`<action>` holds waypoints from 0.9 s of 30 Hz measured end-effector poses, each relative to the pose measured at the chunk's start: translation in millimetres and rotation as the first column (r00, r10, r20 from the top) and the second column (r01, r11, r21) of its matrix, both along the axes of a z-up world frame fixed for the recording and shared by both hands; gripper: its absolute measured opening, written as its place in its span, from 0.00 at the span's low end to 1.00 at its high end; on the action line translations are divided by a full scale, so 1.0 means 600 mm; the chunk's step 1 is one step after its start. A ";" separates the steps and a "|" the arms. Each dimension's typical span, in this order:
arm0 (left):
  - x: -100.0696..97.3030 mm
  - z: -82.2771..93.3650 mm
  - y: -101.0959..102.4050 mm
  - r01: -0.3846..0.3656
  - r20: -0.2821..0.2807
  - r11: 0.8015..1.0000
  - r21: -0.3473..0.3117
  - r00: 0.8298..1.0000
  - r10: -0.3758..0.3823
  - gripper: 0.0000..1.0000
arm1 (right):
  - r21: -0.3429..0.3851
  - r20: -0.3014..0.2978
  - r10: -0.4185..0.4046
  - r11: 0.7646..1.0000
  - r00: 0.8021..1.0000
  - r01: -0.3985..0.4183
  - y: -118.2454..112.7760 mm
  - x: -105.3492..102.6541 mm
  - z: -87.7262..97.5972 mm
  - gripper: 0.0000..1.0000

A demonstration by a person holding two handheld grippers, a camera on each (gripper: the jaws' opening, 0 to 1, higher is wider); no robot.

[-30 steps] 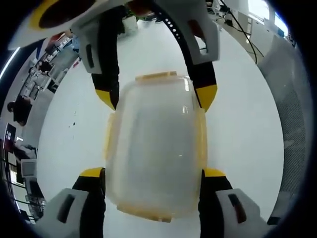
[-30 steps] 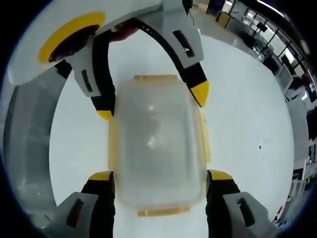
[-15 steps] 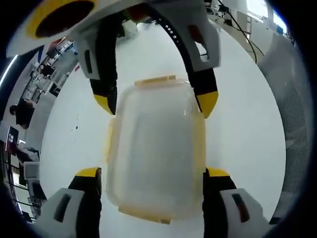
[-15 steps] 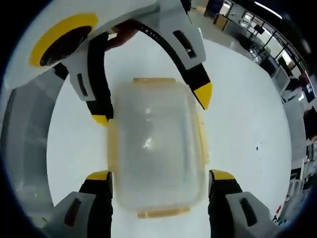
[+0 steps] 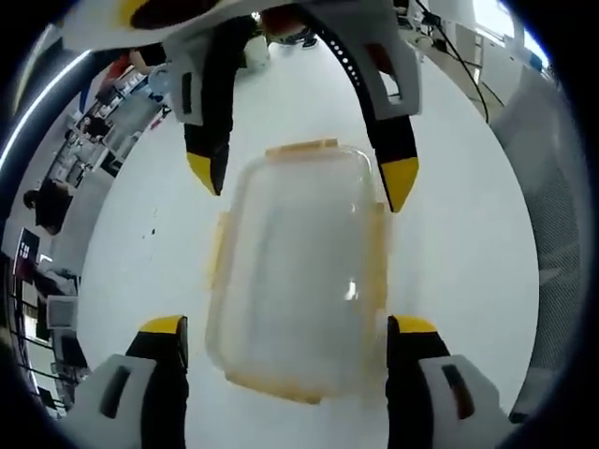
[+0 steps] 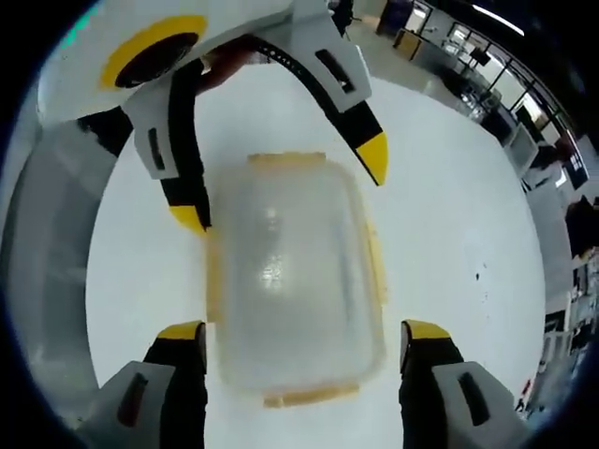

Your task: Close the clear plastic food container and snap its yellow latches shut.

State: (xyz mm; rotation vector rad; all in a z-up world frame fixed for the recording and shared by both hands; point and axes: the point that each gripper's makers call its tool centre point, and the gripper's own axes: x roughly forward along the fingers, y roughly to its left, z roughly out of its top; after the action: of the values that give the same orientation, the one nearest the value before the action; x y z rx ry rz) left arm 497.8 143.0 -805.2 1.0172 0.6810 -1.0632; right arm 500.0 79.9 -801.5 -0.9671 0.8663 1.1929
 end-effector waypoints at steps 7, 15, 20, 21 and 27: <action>-0.013 0.003 0.010 -0.008 0.020 1.000 -0.001 1.000 0.008 0.90 | 0.040 -0.008 -0.051 0.998 0.999 0.051 0.001 -0.009 0.008 0.87; -0.022 0.017 0.017 -0.059 0.028 0.997 -0.044 0.998 0.060 0.90 | 0.069 0.002 -0.089 0.994 0.996 0.089 -0.004 -0.020 0.015 0.88; -0.030 0.025 0.025 -0.073 0.041 0.996 -0.050 0.996 0.075 0.90 | 0.097 0.013 -0.119 0.988 0.993 0.117 -0.009 -0.025 0.022 0.88; -0.031 0.027 0.026 -0.077 0.044 0.995 -0.057 0.996 0.079 0.90 | 0.100 0.015 -0.125 0.987 0.992 0.123 -0.010 -0.026 0.023 0.88; -0.042 0.032 0.041 -0.122 0.044 0.989 -0.085 0.991 0.126 0.90 | 0.134 0.037 -0.169 0.978 0.985 0.162 -0.021 -0.035 0.033 0.88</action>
State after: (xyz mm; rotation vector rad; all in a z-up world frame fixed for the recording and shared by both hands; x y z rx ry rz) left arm 472.5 167.9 -785.8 0.9155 0.6464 -0.9475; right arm 479.0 67.3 -781.7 -0.7988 0.8043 1.0655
